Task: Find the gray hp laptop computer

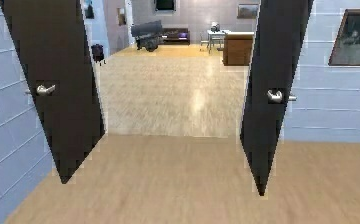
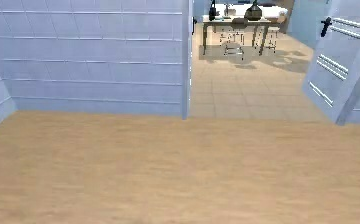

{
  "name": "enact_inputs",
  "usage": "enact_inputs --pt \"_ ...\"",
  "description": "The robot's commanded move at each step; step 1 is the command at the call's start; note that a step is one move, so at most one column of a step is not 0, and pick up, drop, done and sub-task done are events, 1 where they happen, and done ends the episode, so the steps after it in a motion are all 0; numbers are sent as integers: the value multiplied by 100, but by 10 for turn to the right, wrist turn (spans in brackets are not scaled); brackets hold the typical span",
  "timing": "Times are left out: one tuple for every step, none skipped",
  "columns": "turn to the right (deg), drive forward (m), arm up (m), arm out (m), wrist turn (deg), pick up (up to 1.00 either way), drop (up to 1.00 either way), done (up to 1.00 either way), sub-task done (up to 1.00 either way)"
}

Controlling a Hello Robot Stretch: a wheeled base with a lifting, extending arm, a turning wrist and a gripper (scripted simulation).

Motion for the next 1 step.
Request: enact_inputs --pt "0 100 0 0 0 0 0 0 0"
